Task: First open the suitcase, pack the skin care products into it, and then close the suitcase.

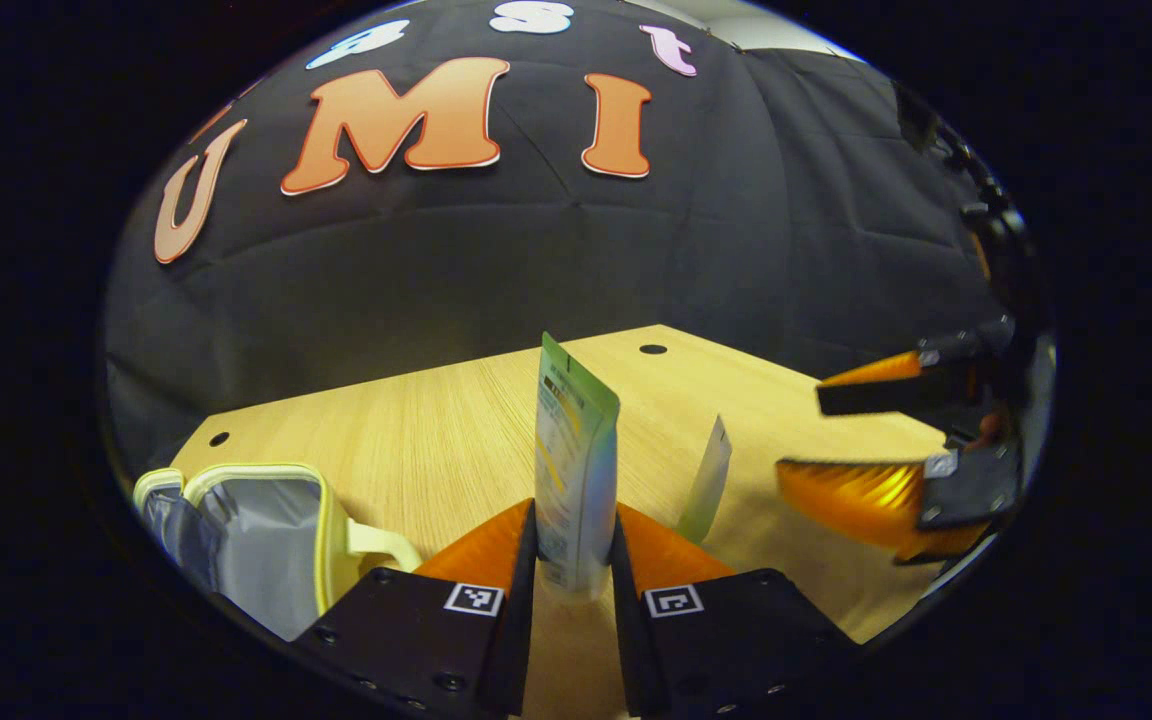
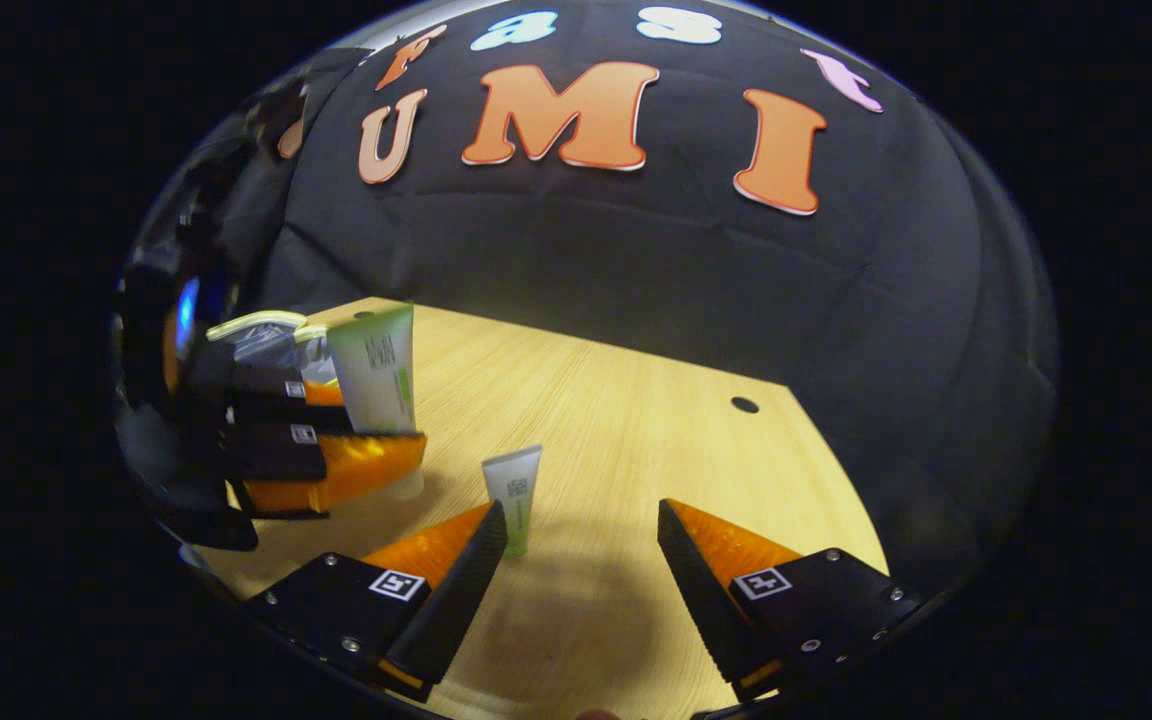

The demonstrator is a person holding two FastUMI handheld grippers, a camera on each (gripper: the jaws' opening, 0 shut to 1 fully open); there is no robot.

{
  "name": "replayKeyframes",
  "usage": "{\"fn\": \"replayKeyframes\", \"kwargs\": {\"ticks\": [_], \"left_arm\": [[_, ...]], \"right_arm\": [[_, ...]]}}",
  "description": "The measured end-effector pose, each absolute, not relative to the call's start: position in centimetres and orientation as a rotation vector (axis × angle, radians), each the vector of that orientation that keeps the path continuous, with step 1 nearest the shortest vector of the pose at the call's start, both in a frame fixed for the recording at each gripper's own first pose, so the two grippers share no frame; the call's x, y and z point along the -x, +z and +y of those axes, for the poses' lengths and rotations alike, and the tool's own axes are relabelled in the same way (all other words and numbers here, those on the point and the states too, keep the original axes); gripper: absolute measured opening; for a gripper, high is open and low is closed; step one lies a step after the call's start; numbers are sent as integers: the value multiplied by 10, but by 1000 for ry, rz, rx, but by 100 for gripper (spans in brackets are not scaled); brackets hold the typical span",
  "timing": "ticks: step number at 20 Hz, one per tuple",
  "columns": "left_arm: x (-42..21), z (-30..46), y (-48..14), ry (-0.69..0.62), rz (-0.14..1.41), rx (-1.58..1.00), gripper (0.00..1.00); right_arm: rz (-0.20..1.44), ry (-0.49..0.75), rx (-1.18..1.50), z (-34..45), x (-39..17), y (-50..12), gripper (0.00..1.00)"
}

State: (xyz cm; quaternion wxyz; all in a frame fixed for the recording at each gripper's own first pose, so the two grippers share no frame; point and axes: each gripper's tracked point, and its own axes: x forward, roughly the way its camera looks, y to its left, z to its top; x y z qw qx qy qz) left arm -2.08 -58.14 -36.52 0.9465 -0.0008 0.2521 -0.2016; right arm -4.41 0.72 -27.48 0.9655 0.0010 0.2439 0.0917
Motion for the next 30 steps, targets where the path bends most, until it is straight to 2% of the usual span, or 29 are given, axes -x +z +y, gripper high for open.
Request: {"fn": "replayKeyframes", "kwargs": {"ticks": [7,9,10,11,14,17,20,23,24,25,26,30], "left_arm": [[22,-527,-290,-270,496,-40,37],[26,-506,-276,-216,497,-55,37],[31,-495,-271,-184,500,-66,37],[35,-484,-265,-153,503,-76,37],[54,-452,-252,-60,513,-104,37],[70,-419,-251,10,518,-89,37],[75,-390,-251,19,510,-81,37],[75,-363,-249,-19,502,-72,37],[75,-355,-249,-36,498,-73,37],[75,-346,-252,-55,503,-80,37],[75,-338,-257,-74,509,-82,36],[75,-308,-278,-150,543,-60,37]], "right_arm": [[573,317,-45,38,21,-307,96],[591,342,-59,46,13,-316,92],[610,349,-65,49,12,-322,87],[626,356,-75,54,10,-330,75],[637,392,-93,66,10,-322,34],[600,442,-57,75,19,-299,33],[563,424,-45,81,27,-271,33],[540,352,-61,90,35,-241,33],[531,329,-65,94,38,-230,28],[520,312,-68,101,42,-220,28],[515,295,-62,106,44,-211,33],[482,260,-41,145,51,-178,33]]}}
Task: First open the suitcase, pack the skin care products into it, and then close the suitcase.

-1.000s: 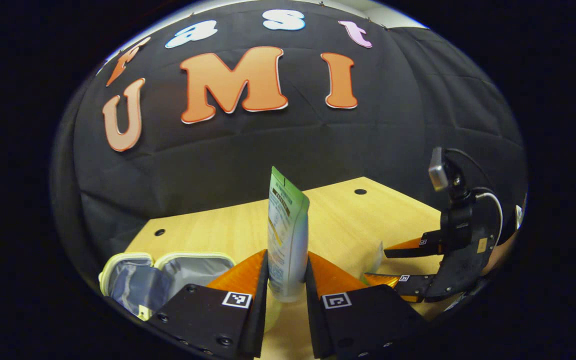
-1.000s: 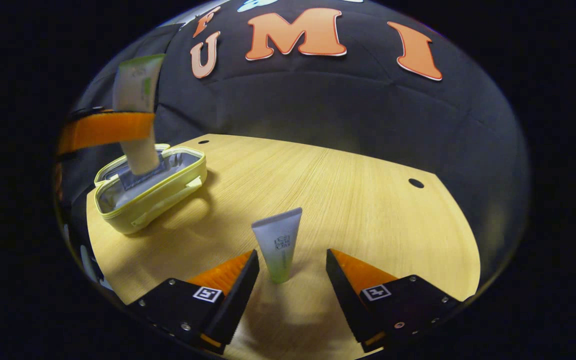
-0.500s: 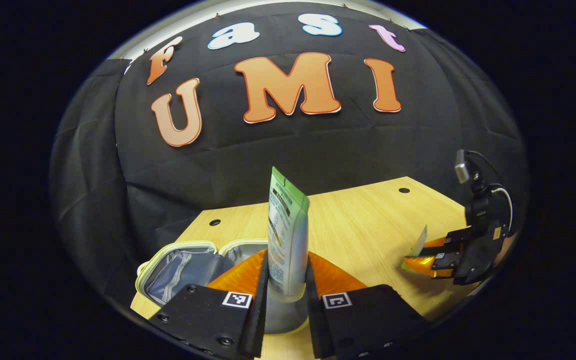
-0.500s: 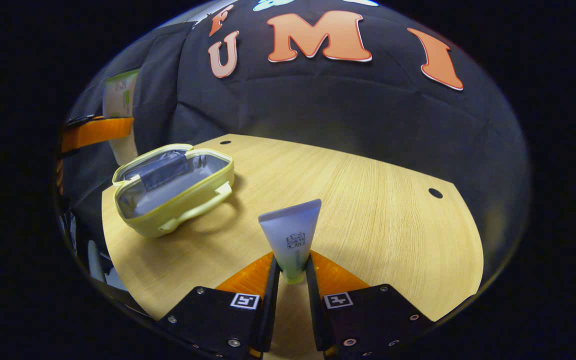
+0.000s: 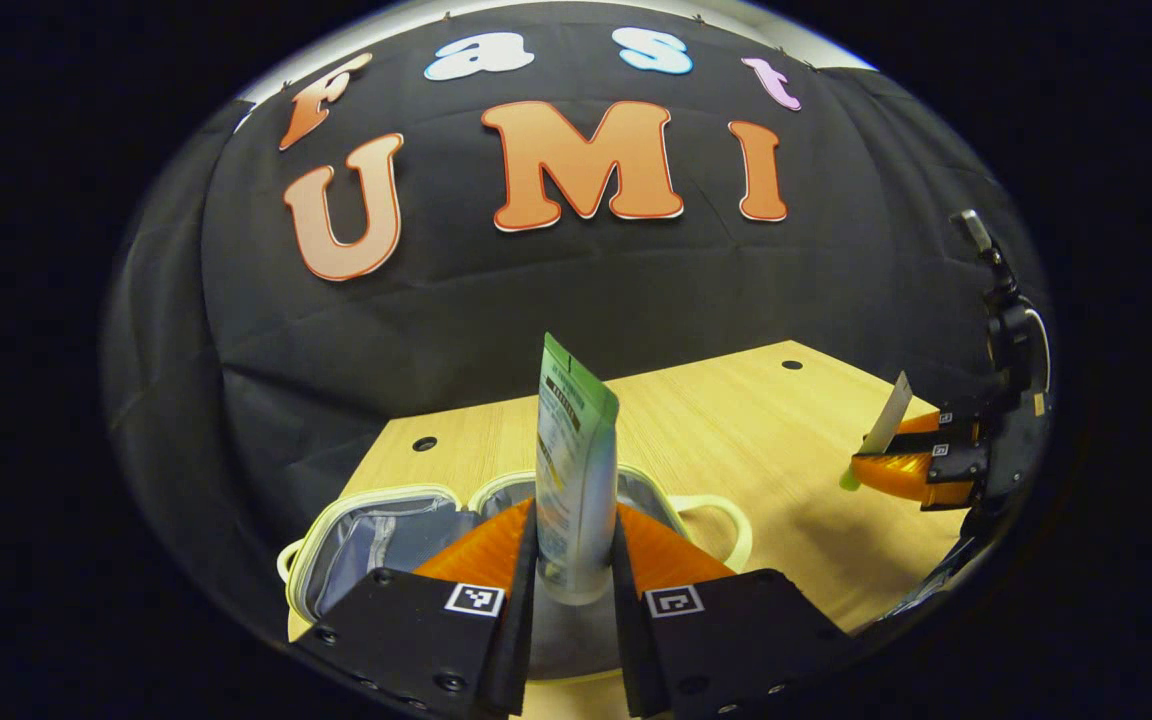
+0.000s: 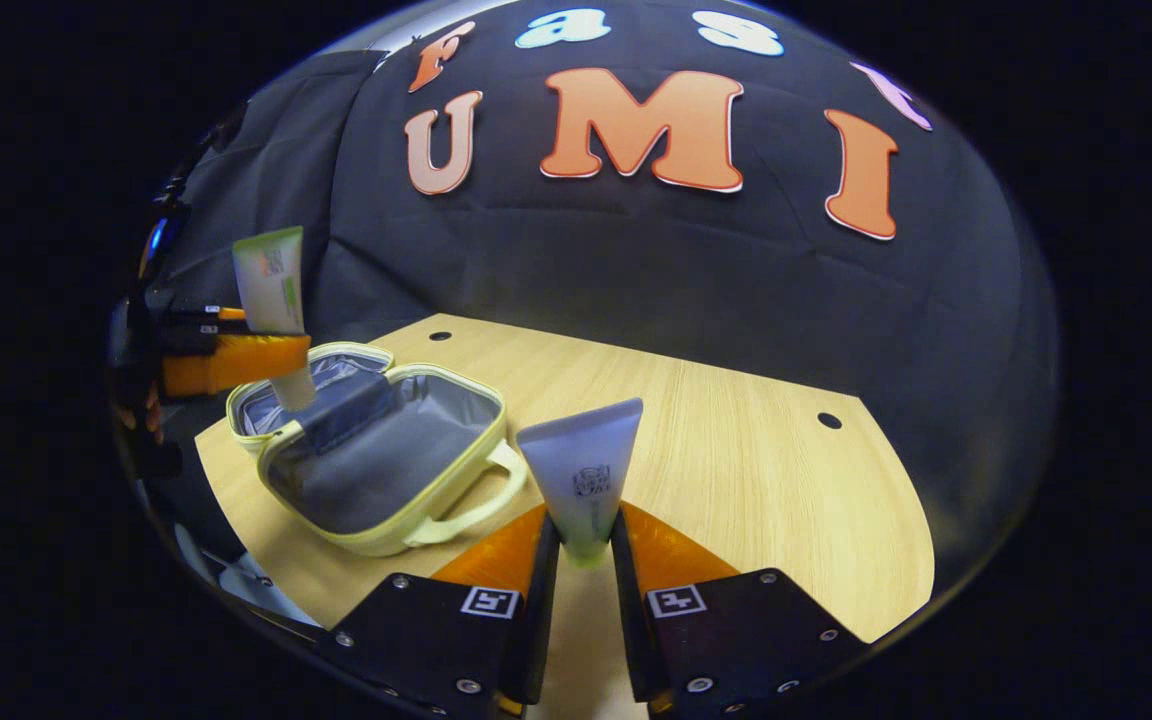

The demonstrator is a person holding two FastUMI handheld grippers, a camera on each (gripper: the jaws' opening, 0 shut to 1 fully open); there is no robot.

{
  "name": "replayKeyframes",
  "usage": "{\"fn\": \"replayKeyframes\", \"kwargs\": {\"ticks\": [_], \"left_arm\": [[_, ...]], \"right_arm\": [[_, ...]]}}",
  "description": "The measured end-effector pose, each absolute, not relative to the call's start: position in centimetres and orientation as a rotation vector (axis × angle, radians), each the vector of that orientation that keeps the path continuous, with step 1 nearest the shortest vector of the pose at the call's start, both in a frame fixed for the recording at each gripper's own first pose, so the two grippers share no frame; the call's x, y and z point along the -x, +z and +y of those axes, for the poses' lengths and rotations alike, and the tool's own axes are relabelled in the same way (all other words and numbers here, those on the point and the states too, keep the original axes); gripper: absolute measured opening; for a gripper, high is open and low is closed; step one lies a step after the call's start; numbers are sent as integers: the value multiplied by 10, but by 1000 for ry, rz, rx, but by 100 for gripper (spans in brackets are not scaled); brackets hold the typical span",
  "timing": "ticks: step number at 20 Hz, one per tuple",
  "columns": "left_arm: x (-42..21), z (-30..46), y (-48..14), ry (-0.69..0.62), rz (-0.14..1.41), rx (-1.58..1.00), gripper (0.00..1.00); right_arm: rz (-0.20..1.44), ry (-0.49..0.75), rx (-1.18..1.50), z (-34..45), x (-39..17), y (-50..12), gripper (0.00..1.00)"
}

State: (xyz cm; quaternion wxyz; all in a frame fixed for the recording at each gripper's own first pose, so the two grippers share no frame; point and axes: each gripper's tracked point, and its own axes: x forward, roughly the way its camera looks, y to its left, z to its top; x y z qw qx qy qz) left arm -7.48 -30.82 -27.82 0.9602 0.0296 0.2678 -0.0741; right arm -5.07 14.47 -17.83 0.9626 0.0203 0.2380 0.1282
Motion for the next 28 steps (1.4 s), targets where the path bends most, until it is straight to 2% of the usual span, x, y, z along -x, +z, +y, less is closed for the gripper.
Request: {"fn": "replayKeyframes", "kwargs": {"ticks": [7,13,21,22,23,27,28], "left_arm": [[67,-267,-329,-254,658,10,37],[70,-262,-386,-314,843,113,37],[81,-267,-440,-276,1089,233,37],[83,-267,-443,-266,1119,239,37],[81,-268,-442,-260,1124,244,37],[68,-277,-462,-239,1148,278,37],[69,-277,-464,-235,1165,275,38]], "right_arm": [[466,244,-51,223,49,-150,33],[524,258,-66,275,43,-164,33],[600,294,-69,299,34,-184,33],[615,300,-69,301,32,-188,38],[634,309,-72,304,33,-193,33],[681,326,-89,315,28,-205,33],[696,334,-99,317,26,-209,28]]}}
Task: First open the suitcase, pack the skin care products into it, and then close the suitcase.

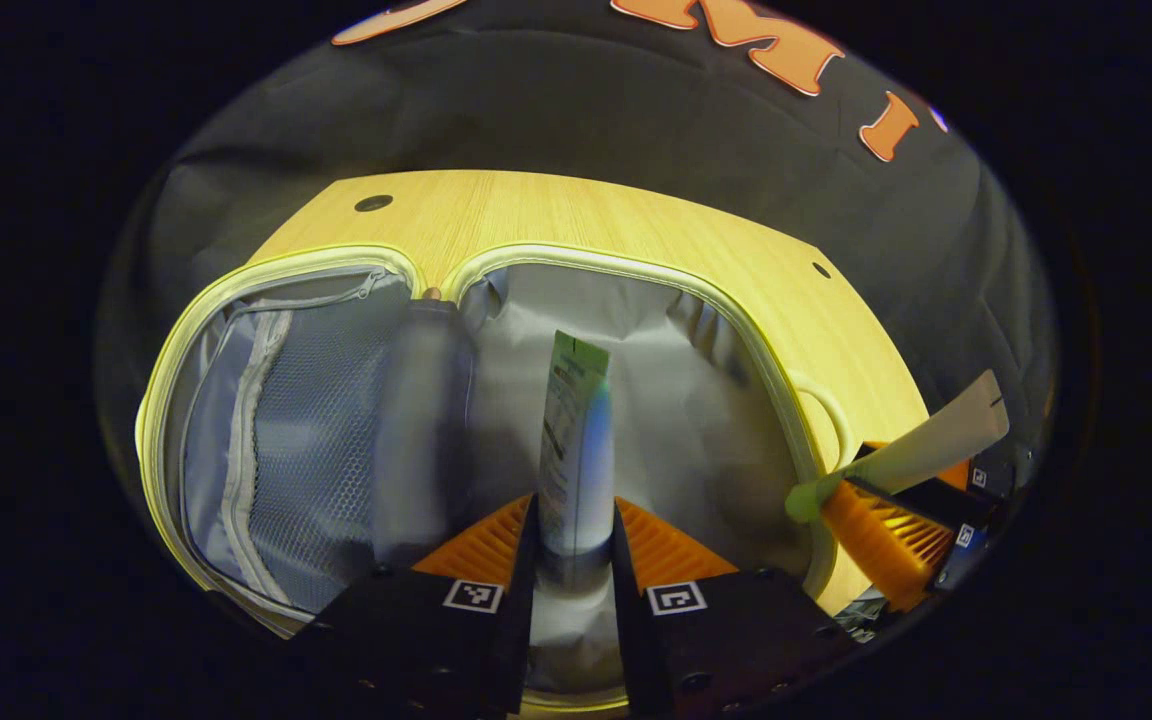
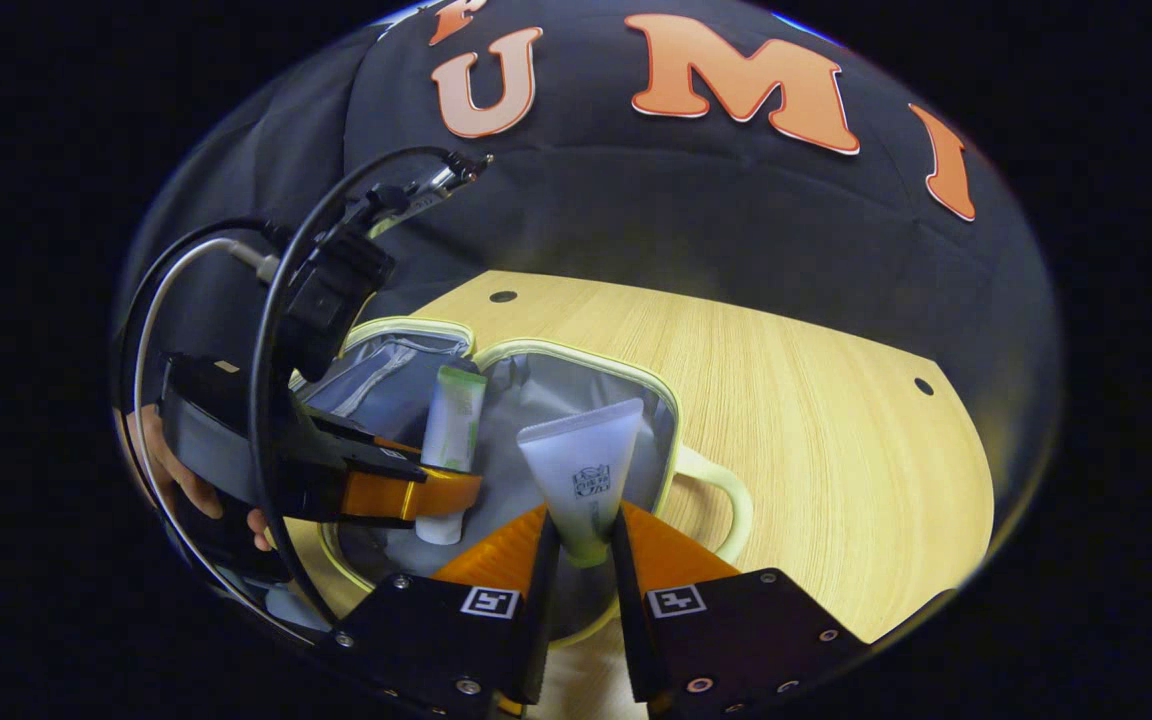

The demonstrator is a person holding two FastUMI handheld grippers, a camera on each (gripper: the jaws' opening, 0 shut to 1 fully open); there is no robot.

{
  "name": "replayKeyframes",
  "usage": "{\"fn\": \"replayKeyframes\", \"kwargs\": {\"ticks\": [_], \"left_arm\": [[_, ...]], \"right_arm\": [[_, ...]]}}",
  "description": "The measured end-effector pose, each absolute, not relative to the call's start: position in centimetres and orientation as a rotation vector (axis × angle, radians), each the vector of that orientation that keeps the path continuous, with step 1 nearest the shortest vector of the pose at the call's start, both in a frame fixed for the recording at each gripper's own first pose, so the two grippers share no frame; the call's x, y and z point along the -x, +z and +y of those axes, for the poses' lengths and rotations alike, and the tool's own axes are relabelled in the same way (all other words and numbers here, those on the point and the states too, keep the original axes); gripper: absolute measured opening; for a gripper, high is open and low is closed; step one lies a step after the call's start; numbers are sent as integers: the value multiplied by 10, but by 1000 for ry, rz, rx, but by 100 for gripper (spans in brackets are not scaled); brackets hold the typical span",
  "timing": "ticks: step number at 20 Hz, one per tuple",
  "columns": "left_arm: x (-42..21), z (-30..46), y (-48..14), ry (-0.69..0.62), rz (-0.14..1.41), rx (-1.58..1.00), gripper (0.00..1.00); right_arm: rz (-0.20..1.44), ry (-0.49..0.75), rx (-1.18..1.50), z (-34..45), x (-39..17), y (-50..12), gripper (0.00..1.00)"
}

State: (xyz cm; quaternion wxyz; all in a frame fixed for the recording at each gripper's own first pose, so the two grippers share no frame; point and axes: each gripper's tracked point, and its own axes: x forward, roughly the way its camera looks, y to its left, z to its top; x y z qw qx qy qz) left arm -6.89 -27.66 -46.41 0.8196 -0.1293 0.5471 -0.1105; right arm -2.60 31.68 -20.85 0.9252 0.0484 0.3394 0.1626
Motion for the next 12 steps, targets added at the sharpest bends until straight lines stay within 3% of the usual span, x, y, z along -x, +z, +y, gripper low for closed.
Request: {"fn": "replayKeyframes", "kwargs": {"ticks": [1,3,4,5,9,12], "left_arm": [[67,-277,-466,-231,1166,275,42],[66,-282,-461,-242,1149,294,43],[65,-283,-458,-251,1143,297,45],[65,-286,-455,-260,1133,308,49],[62,-272,-426,-240,1043,284,76],[56,-241,-396,-185,961,278,84]], "right_arm": [[704,333,-102,318,25,-210,33],[722,342,-102,320,24,-215,33],[726,346,-102,320,21,-215,28],[734,345,-103,320,23,-217,33],[769,346,-108,321,21,-225,33],[806,344,-112,323,19,-233,33]]}}
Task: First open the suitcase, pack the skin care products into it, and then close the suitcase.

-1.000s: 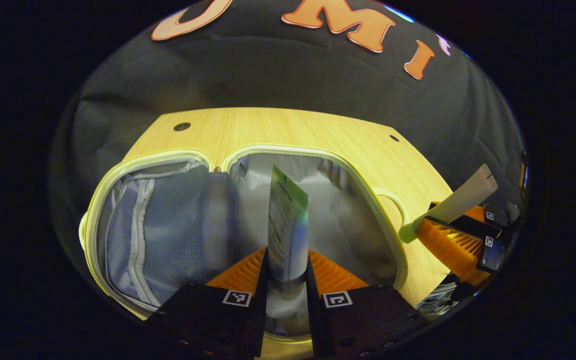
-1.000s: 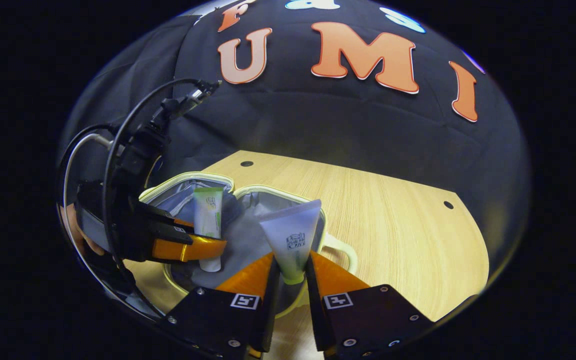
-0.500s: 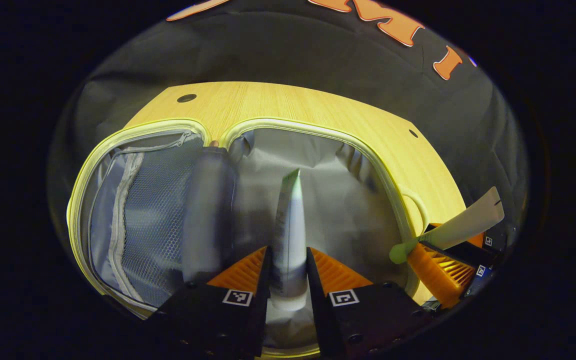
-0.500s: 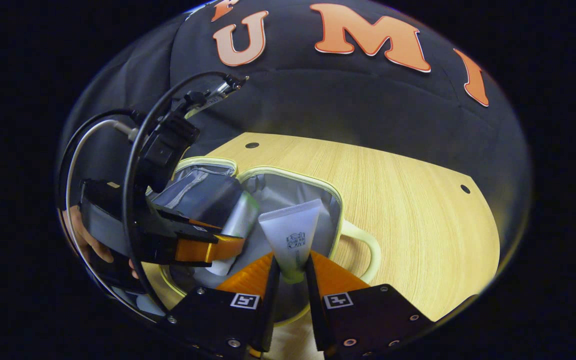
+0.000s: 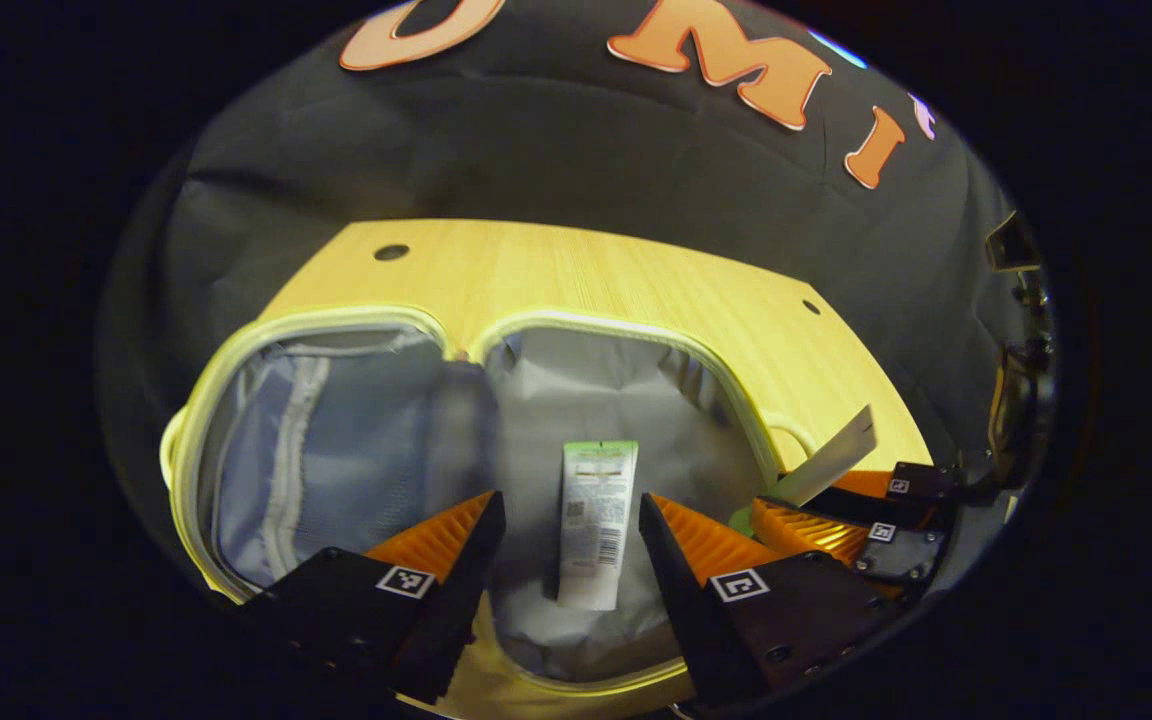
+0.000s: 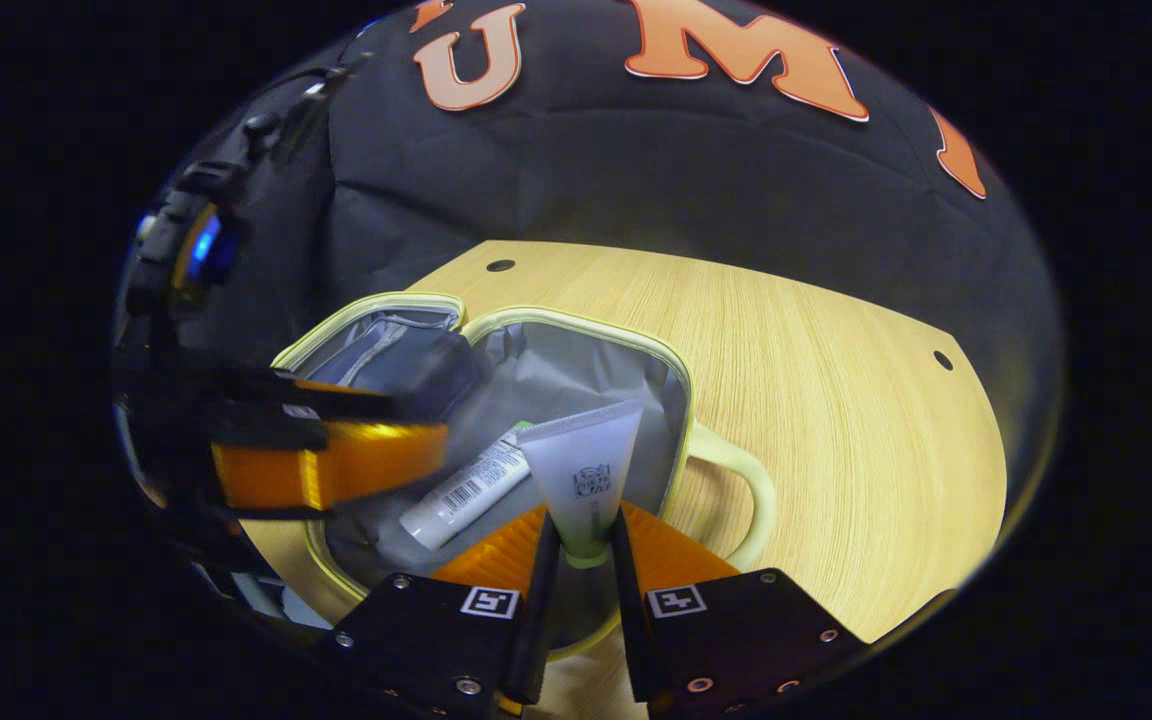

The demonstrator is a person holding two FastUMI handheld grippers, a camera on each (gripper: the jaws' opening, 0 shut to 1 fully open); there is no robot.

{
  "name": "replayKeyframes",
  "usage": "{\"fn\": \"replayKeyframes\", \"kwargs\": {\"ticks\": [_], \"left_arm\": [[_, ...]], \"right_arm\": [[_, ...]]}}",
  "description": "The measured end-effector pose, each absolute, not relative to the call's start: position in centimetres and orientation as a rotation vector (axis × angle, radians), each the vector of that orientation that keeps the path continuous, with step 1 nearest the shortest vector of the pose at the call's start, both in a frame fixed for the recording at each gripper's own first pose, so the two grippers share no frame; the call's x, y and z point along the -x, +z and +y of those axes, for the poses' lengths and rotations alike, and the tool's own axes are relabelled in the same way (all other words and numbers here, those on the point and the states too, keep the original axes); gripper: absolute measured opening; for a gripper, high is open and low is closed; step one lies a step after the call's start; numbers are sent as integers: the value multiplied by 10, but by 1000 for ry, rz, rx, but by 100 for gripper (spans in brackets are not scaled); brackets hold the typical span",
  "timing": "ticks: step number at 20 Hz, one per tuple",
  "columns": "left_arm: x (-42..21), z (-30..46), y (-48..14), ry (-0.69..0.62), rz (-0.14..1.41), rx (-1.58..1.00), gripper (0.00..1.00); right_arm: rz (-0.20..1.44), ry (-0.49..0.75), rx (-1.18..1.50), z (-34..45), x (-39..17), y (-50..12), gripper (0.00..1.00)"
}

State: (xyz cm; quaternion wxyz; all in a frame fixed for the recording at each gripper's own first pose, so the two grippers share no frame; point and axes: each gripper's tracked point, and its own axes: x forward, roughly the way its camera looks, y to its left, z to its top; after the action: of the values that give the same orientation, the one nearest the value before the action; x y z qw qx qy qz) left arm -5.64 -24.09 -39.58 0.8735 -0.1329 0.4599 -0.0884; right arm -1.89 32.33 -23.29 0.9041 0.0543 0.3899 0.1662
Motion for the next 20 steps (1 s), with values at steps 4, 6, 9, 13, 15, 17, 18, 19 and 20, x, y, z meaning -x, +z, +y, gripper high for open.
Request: {"fn": "replayKeyframes", "kwargs": {"ticks": [4,6,9,13,15,17,18,19,20], "left_arm": [[58,-178,-367,-54,889,290,95],[66,-149,-365,7,892,291,98],[73,-105,-369,100,871,287,98],[88,-47,-382,208,865,310,98],[94,-22,-387,254,861,334,98],[96,5,-392,286,858,338,98],[96,16,-394,296,862,335,98],[97,29,-396,305,863,332,98],[96,41,-397,314,861,333,98]], "right_arm": [[837,310,-132,323,14,-238,37],[833,305,-147,325,13,-235,42],[822,287,-157,323,9,-233,45],[791,256,-163,314,7,-222,58],[768,235,-154,306,6,-213,64],[731,208,-145,294,5,-196,71],[705,194,-141,286,3,-185,76],[680,179,-136,279,2,-175,71],[658,162,-131,271,1,-164,81]]}}
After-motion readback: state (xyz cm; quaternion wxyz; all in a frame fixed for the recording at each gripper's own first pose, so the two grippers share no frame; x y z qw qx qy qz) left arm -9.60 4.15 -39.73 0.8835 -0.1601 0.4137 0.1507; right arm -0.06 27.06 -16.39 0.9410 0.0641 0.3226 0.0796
